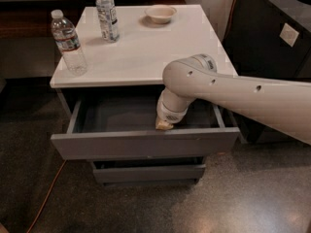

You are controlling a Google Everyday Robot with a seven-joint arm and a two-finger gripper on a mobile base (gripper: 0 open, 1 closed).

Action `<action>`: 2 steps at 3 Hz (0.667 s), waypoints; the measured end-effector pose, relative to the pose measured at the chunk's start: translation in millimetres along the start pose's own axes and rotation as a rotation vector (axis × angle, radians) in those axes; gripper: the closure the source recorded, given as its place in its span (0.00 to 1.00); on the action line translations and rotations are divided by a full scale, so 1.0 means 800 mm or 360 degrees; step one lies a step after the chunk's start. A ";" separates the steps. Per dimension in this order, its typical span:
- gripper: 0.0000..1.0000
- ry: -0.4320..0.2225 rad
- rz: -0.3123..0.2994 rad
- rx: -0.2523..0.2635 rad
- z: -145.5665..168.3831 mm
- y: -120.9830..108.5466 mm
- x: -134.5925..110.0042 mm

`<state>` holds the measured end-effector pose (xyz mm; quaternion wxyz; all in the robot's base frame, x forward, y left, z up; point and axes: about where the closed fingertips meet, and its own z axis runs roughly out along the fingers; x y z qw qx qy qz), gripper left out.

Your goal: Place water bottle into top drawer

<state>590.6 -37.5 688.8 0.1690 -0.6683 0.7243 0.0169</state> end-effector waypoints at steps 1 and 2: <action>1.00 -0.0031 0.0021 -0.0058 -0.016 0.039 -0.004; 1.00 -0.0058 0.0022 -0.0112 -0.026 0.082 -0.011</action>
Offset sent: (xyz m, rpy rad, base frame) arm -0.1231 0.0221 0.0072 0.0651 0.1177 0.0376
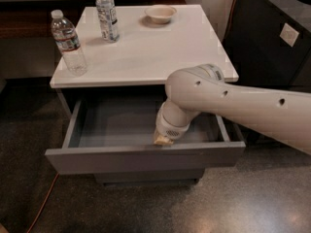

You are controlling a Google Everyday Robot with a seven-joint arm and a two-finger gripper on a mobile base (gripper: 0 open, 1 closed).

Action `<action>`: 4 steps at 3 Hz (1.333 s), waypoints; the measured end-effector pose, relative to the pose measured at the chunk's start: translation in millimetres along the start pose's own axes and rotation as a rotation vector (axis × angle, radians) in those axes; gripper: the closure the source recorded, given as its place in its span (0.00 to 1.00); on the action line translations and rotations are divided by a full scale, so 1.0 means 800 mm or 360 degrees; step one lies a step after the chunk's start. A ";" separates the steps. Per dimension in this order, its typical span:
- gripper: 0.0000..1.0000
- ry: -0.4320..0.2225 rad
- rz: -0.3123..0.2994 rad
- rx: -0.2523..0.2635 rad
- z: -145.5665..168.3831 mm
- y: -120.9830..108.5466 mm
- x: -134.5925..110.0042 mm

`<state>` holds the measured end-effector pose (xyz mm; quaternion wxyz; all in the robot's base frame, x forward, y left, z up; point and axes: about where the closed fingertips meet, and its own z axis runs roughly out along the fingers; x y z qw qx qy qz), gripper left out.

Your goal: Place water bottle into top drawer

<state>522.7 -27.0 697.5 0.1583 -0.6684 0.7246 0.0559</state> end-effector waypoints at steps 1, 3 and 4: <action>1.00 -0.0008 -0.0034 -0.0079 0.002 0.049 -0.008; 1.00 -0.0018 0.0011 -0.0082 -0.023 0.036 -0.011; 1.00 -0.0053 0.0064 -0.0046 -0.081 0.003 -0.021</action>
Offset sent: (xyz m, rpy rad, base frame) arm -0.0733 0.0184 0.0060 0.0294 0.0859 0.0438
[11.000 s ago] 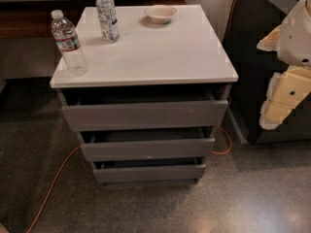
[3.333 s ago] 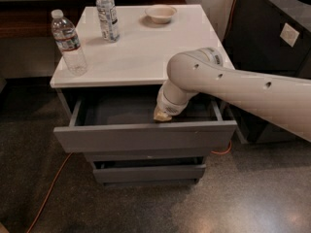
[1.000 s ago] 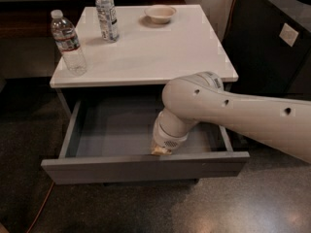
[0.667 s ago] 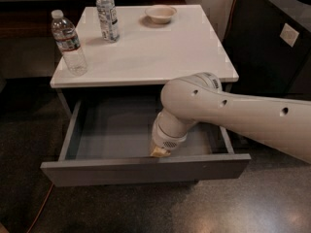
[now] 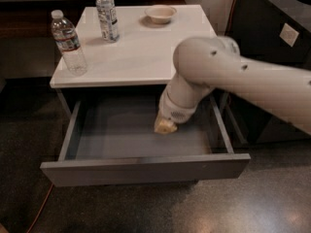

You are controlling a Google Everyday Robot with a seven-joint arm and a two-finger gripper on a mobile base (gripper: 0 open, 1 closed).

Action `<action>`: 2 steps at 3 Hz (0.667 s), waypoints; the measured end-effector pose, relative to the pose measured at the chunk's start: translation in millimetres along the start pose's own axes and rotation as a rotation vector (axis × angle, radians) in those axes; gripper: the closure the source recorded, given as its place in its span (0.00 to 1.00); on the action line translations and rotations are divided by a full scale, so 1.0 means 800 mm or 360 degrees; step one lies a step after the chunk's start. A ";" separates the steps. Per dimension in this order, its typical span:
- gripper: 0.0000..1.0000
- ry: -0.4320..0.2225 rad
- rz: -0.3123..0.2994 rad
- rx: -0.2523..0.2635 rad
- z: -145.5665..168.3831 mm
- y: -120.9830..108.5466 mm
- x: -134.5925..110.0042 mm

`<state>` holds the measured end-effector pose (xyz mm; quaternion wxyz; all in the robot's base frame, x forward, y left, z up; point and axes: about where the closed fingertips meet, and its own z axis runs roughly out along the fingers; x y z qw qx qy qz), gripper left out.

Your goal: Place water bottle into top drawer

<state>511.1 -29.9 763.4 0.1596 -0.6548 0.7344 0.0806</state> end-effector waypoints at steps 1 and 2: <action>0.87 -0.0061 0.0013 0.0046 -0.063 -0.031 -0.025; 0.63 -0.0168 0.0005 0.0054 -0.117 -0.060 -0.067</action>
Offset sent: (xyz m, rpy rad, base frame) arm 0.0676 0.0300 0.1789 0.1909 -0.0643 0.0013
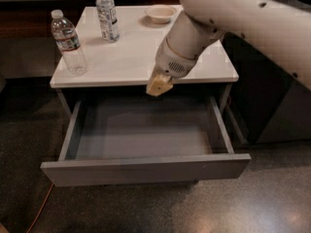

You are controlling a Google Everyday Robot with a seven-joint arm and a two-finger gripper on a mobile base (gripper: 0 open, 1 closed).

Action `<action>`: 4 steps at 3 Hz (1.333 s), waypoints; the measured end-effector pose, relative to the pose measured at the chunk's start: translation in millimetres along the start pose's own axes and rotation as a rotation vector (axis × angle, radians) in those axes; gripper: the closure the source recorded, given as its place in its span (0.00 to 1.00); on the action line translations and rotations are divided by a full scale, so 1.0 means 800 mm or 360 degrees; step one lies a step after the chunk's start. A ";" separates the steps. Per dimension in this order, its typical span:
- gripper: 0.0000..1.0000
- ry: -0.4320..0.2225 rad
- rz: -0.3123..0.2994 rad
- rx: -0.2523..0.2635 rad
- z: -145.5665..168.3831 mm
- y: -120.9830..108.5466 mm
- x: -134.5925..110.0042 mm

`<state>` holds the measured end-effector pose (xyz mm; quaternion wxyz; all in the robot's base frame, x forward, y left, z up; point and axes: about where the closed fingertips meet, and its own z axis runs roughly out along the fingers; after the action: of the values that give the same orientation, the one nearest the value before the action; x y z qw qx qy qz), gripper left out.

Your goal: Place water bottle into top drawer

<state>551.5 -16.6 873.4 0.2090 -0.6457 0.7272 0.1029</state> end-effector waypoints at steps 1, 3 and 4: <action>0.41 -0.0113 0.0037 -0.0032 -0.018 -0.026 -0.045; 0.00 -0.0241 0.0116 -0.0061 -0.022 -0.059 -0.101; 0.00 -0.0238 0.0115 -0.0063 -0.021 -0.058 -0.100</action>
Offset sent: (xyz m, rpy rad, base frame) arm 0.0775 0.0871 0.0765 0.2425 0.0862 -0.0656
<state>600.7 41.2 929.2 0.2460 -0.6135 0.7303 0.1728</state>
